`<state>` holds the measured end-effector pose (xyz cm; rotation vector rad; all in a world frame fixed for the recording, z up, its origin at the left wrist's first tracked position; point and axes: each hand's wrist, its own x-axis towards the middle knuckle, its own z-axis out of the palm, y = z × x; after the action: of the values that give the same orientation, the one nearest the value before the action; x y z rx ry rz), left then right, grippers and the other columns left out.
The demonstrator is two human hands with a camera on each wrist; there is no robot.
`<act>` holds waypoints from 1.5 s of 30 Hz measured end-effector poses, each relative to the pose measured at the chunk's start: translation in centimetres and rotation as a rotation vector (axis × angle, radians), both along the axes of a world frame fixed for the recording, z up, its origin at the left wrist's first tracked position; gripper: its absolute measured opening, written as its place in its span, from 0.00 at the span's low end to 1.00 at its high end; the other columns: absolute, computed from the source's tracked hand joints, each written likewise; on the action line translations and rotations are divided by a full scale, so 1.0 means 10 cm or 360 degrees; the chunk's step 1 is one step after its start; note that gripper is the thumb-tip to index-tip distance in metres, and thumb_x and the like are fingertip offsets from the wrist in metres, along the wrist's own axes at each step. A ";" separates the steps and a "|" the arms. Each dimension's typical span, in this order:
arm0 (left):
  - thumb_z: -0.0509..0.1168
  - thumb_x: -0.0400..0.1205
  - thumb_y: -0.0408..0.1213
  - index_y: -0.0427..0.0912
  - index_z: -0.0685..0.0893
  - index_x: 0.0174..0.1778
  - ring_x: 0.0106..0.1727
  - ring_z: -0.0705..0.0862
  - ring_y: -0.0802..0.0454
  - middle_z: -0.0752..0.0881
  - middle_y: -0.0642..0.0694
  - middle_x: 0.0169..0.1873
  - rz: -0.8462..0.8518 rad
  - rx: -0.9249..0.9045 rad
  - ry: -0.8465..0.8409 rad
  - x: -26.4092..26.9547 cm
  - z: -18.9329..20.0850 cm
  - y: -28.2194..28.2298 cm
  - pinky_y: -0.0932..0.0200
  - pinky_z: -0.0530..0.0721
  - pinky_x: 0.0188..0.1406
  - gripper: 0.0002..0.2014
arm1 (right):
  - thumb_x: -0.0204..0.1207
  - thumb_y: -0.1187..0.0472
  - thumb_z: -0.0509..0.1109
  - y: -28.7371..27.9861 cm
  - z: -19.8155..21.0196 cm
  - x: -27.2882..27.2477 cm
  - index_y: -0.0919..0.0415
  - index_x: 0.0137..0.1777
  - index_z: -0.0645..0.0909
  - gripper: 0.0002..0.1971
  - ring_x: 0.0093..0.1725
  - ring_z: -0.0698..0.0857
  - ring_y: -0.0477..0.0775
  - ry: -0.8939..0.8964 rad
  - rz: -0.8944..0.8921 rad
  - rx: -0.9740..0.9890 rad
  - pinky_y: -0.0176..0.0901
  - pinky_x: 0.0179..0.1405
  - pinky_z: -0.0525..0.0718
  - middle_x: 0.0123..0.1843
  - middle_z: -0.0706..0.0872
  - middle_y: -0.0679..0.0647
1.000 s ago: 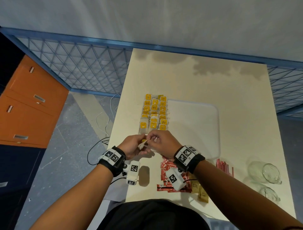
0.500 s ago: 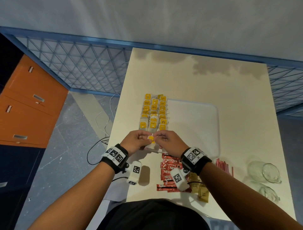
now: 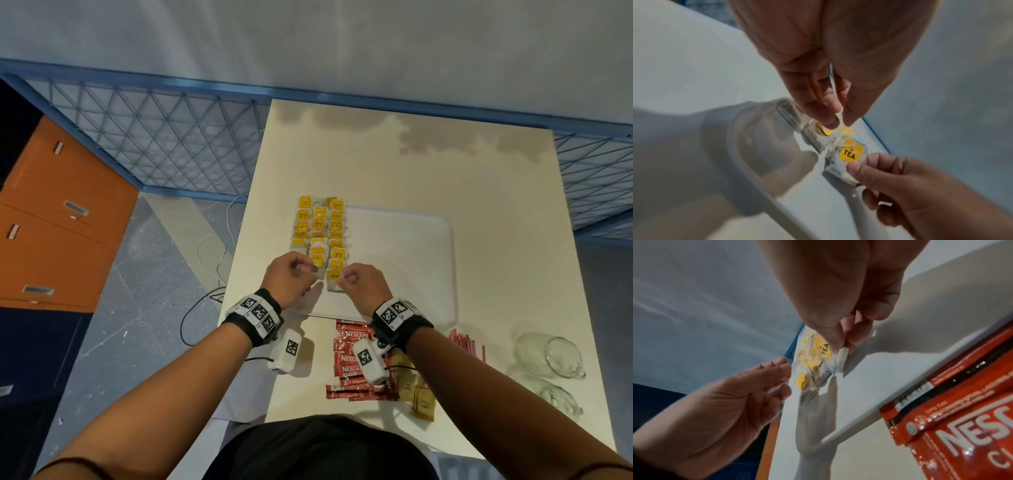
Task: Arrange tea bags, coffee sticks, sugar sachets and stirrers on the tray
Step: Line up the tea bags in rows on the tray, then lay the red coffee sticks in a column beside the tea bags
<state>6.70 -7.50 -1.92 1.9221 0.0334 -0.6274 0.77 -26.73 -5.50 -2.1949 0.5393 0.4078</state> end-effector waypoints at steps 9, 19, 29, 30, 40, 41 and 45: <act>0.62 0.85 0.39 0.51 0.91 0.53 0.53 0.86 0.41 0.86 0.46 0.54 -0.0913 0.0974 -0.0446 0.19 -0.06 -0.23 0.48 0.84 0.56 0.11 | 0.79 0.47 0.70 0.05 0.05 0.09 0.48 0.43 0.76 0.08 0.41 0.84 0.53 0.0087 -0.0012 -0.0224 0.45 0.38 0.77 0.40 0.86 0.47; 0.64 0.86 0.41 0.50 0.89 0.59 0.57 0.84 0.38 0.83 0.44 0.58 -0.1128 0.1138 -0.0520 0.28 -0.19 -0.25 0.48 0.83 0.57 0.10 | 0.84 0.49 0.68 0.08 0.01 -0.07 0.44 0.64 0.85 0.11 0.53 0.86 0.53 -0.0121 0.0458 -0.0434 0.48 0.53 0.84 0.56 0.84 0.48; 0.65 0.84 0.39 0.50 0.89 0.54 0.52 0.86 0.39 0.87 0.44 0.54 -0.1084 0.1126 -0.0529 0.29 -0.21 -0.26 0.52 0.82 0.49 0.08 | 0.84 0.51 0.69 0.09 0.04 0.05 0.46 0.62 0.87 0.10 0.57 0.87 0.52 -0.0052 0.0416 -0.0442 0.46 0.54 0.84 0.60 0.88 0.47; 0.65 0.84 0.39 0.50 0.89 0.55 0.52 0.86 0.39 0.87 0.44 0.54 -0.1080 0.1118 -0.0520 0.29 -0.21 -0.26 0.52 0.82 0.50 0.08 | 0.84 0.52 0.69 0.09 0.04 0.05 0.46 0.61 0.87 0.10 0.57 0.87 0.52 -0.0041 0.0416 -0.0429 0.46 0.53 0.83 0.59 0.88 0.47; 0.64 0.83 0.42 0.52 0.89 0.57 0.51 0.86 0.45 0.87 0.50 0.53 -0.1119 0.0930 -0.0464 0.04 0.00 -0.14 0.53 0.84 0.51 0.11 | 0.80 0.47 0.70 -0.10 0.25 -0.16 0.47 0.59 0.87 0.11 0.53 0.87 0.49 -0.0125 0.0449 -0.0215 0.46 0.54 0.84 0.55 0.90 0.45; 0.65 0.83 0.44 0.51 0.88 0.59 0.52 0.86 0.46 0.87 0.50 0.53 -0.1179 0.0896 -0.0481 -0.01 0.03 -0.12 0.53 0.83 0.51 0.12 | 0.80 0.46 0.70 -0.12 0.29 -0.21 0.46 0.60 0.86 0.12 0.52 0.87 0.48 -0.0132 0.0485 -0.0215 0.46 0.53 0.84 0.54 0.90 0.44; 0.67 0.82 0.54 0.48 0.84 0.66 0.56 0.84 0.47 0.85 0.49 0.57 -0.1422 0.0860 -0.0577 -0.25 0.10 -0.02 0.52 0.83 0.55 0.20 | 0.80 0.41 0.72 -0.19 0.46 -0.47 0.46 0.67 0.83 0.19 0.51 0.84 0.42 -0.0082 0.0623 -0.0278 0.43 0.54 0.83 0.58 0.86 0.42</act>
<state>4.20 -7.67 -0.87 2.5277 -1.0245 -0.8883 -3.91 -28.63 -0.94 -2.4771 0.1158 0.5232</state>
